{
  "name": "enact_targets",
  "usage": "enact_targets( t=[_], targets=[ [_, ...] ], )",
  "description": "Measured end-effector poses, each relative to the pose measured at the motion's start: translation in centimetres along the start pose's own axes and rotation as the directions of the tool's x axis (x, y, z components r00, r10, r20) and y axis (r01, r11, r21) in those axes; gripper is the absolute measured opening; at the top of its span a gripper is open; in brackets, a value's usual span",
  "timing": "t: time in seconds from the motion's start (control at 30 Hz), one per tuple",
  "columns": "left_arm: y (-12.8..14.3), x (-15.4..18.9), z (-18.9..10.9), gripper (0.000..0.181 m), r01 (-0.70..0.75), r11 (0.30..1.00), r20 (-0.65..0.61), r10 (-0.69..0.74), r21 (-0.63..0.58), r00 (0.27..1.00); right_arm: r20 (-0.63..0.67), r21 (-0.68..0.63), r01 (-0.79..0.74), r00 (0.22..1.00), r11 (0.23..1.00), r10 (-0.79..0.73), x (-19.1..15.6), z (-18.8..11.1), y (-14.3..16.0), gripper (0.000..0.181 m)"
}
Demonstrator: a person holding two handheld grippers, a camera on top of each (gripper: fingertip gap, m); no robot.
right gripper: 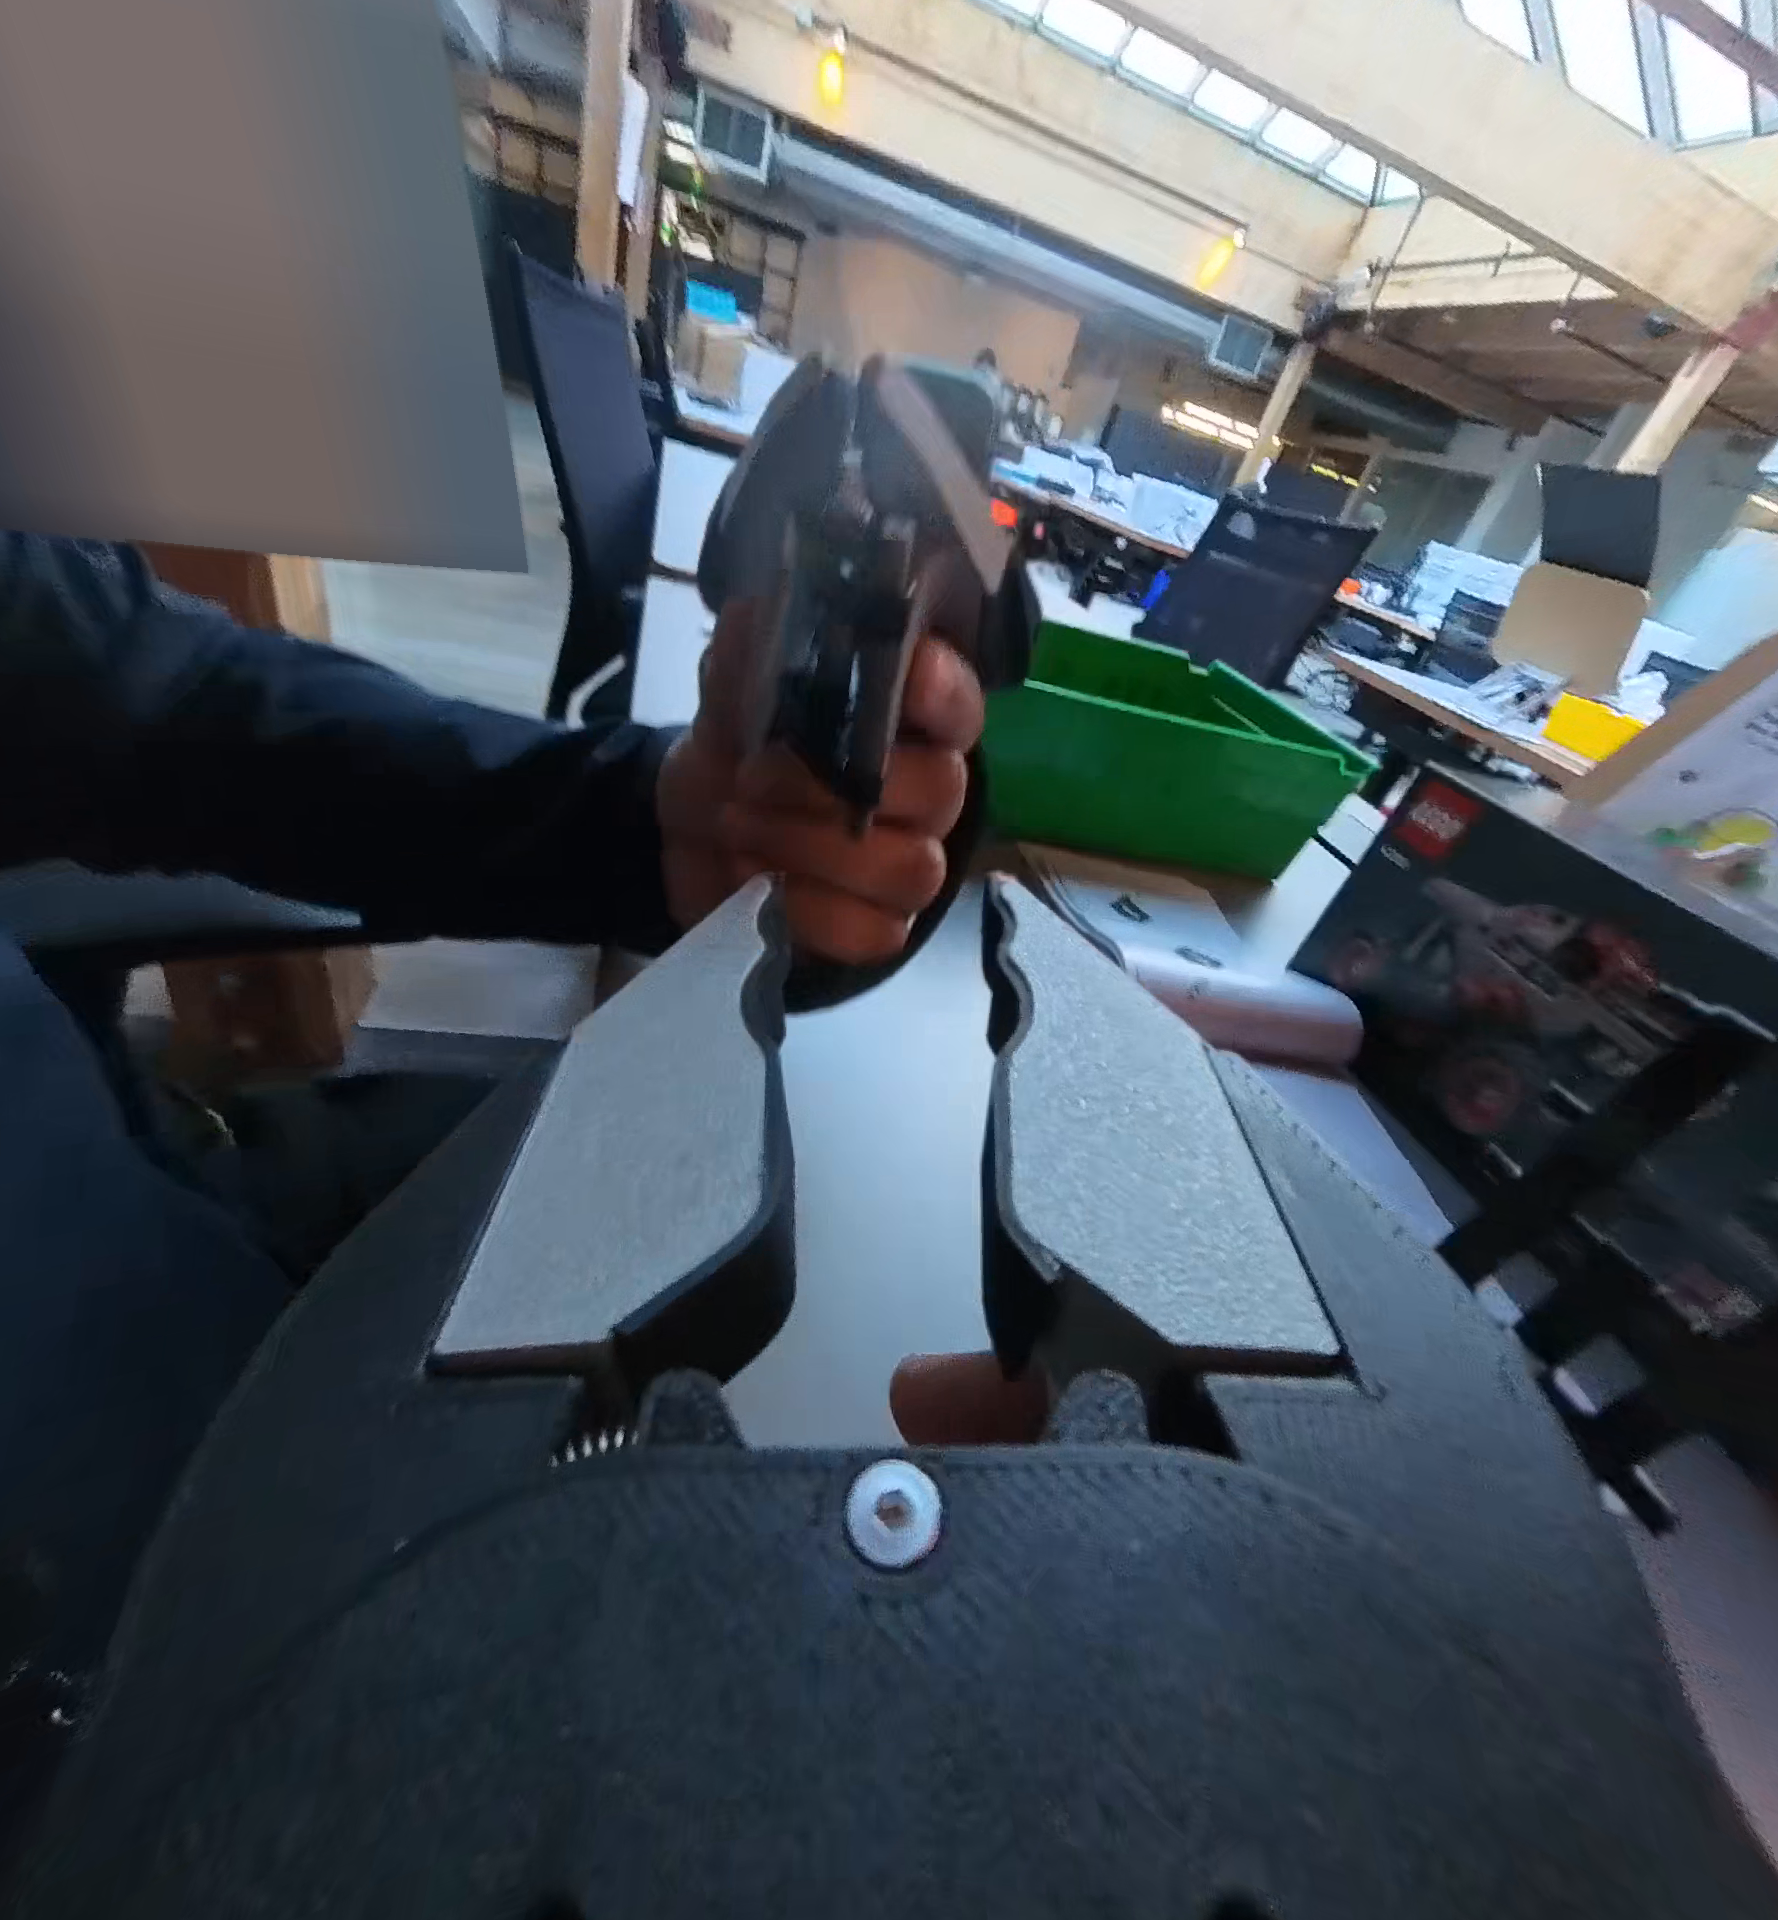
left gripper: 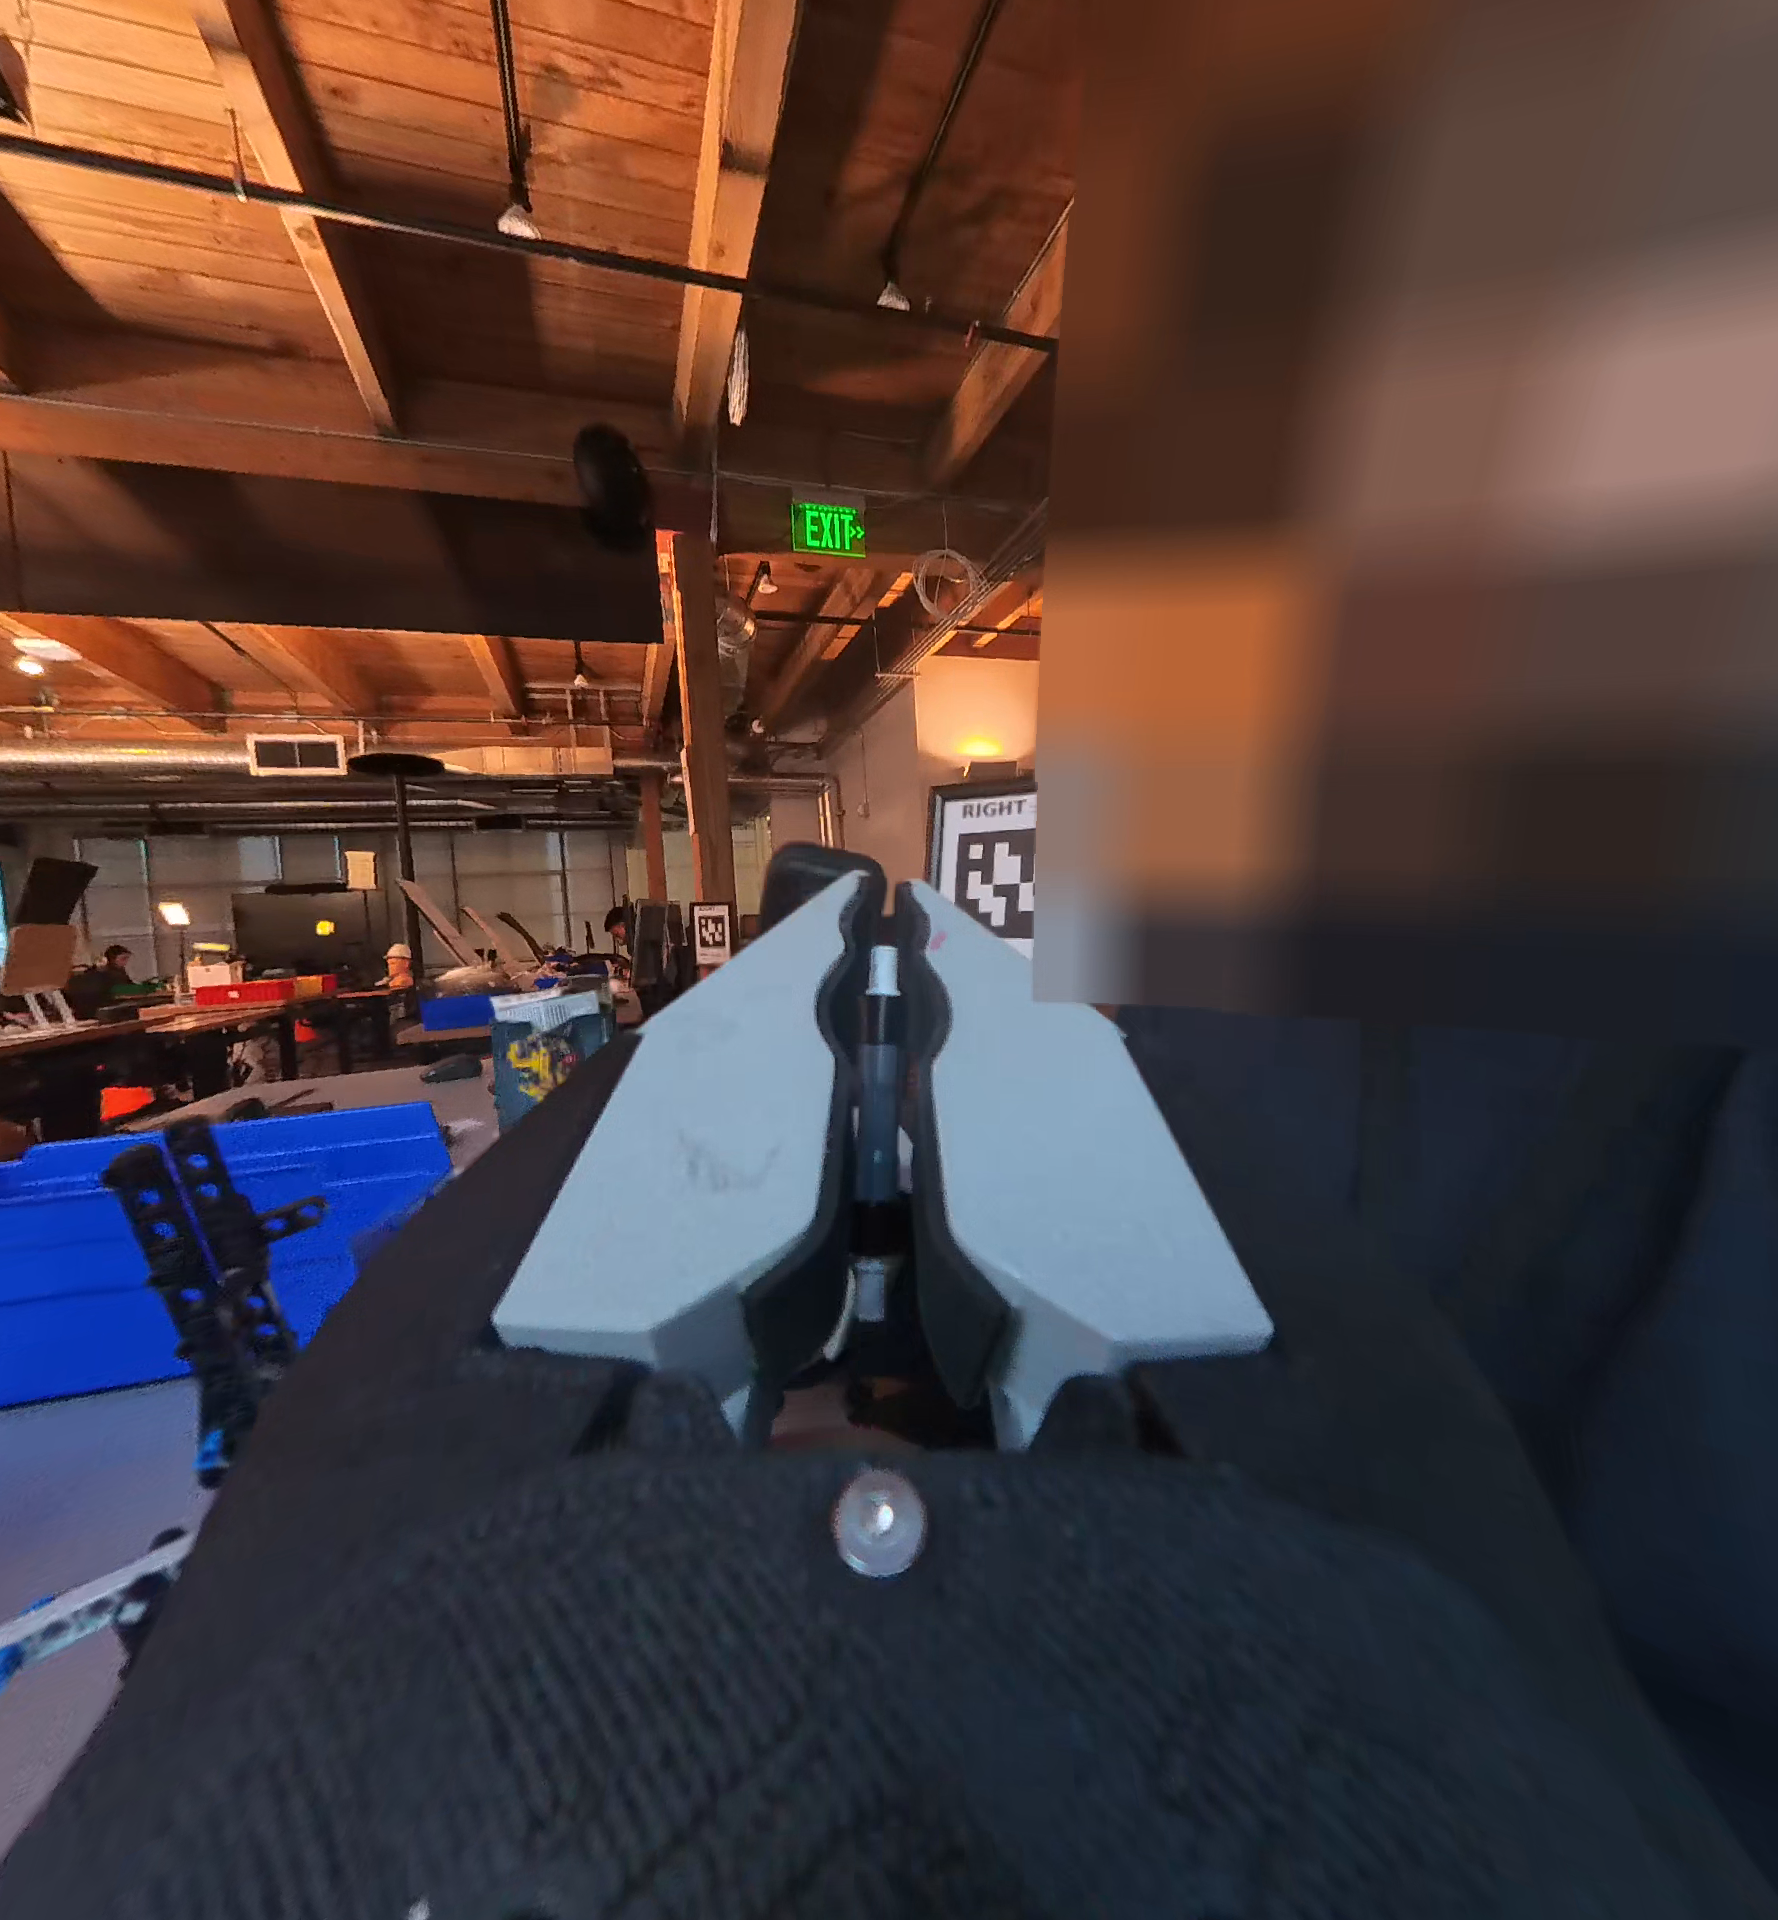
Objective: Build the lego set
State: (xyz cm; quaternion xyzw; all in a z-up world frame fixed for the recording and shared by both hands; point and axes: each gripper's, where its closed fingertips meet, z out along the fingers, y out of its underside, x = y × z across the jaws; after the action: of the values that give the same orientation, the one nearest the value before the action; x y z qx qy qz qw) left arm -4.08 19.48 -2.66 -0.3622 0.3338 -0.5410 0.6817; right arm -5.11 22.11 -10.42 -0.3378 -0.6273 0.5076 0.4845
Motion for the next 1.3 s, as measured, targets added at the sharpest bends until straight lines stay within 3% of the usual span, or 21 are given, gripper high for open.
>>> enact_targets(
  t=[0.13,0.17,0.37,0.47,0.57,0.7,0.8,0.9,0.97,1.07,1.13,1.23,1.3],
  targets=[
    [1.7,0.6,1.0,0.000,-0.009,0.997,0.022,0.011,-0.075,1.000,0.135,0.082,-0.085,0.988,0.993,0.074,-1.2,-0.3,-1.7,0.019],
    [2.2,0.6,1.1,0.000,-0.010,0.995,0.028,0.012,-0.101,1.000,0.158,0.087,-0.100,0.984,0.991,0.085,-1.3,-0.4,-1.7,0.005],
    [3.4,-0.6,0.4,0.000,0.009,0.980,0.108,0.013,-0.197,0.994,0.158,0.018,-0.077,0.985,0.997,0.073,-0.4,-0.8,-0.8,0.004],
    [3.9,-2.1,-0.8,0.002,0.032,0.948,0.191,0.031,-0.317,0.981,0.128,-0.020,-0.060,0.990,0.998,0.062,1.0,-1.0,-0.5,0.004],
    [4.8,-4.0,-3.2,0.026,0.039,0.849,0.301,0.144,-0.527,0.943,0.099,-0.111,-0.002,0.995,0.994,0.013,2.1,-1.2,0.3,0.004],
    [5.7,-5.1,-5.6,0.029,0.047,0.655,0.324,0.308,-0.754,0.894,0.110,-0.317,0.090,0.992,0.944,-0.058,3.1,-1.4,2.1,0.004],
    [6.9,-4.5,-5.0,0.031,0.070,0.552,0.282,0.309,-0.831,0.908,0.124,-0.399,0.145,0.987,0.906,-0.104,3.5,-1.2,2.1,0.004],
    [8.3,-4.8,-4.8,0.013,0.099,0.486,0.282,0.320,-0.869,0.905,0.147,-0.430,0.173,0.982,0.886,-0.120,3.3,-1.1,1.9,0.004],
    [8.9,-5.1,-5.1,0.013,0.084,0.456,0.265,0.349,-0.886,0.899,0.140,-0.446,0.171,0.983,0.879,-0.120,3.4,-1.2,2.1,0.004],
    [8.8,-5.3,-4.8,0.012,0.083,0.510,0.283,0.329,-0.856,0.901,0.124,-0.431,0.133,0.988,0.893,-0.088,3.5,-1.4,1.8,0.004],
    [7.8,-5.5,-4.5,0.012,0.083,0.614,0.312,0.277,-0.785,0.909,0.079,-0.376,0.093,0.995,0.922,-0.068,4.3,-1.9,0.8,0.010],
    [4.5,-7.0,-5.0,0.012,0.159,0.823,0.415,0.100,-0.545,0.904,-0.097,-0.257,-0.014,0.995,0.966,-0.011,8.1,-3.9,-0.8,0.019],
    [2.5,-8.7,-6.2,0.012,0.210,0.904,0.481,-0.006,-0.372,0.877,-0.266,-0.168,-0.114,0.962,0.979,0.066,11.9,-6.0,-0.7,0.027]
  ],
)
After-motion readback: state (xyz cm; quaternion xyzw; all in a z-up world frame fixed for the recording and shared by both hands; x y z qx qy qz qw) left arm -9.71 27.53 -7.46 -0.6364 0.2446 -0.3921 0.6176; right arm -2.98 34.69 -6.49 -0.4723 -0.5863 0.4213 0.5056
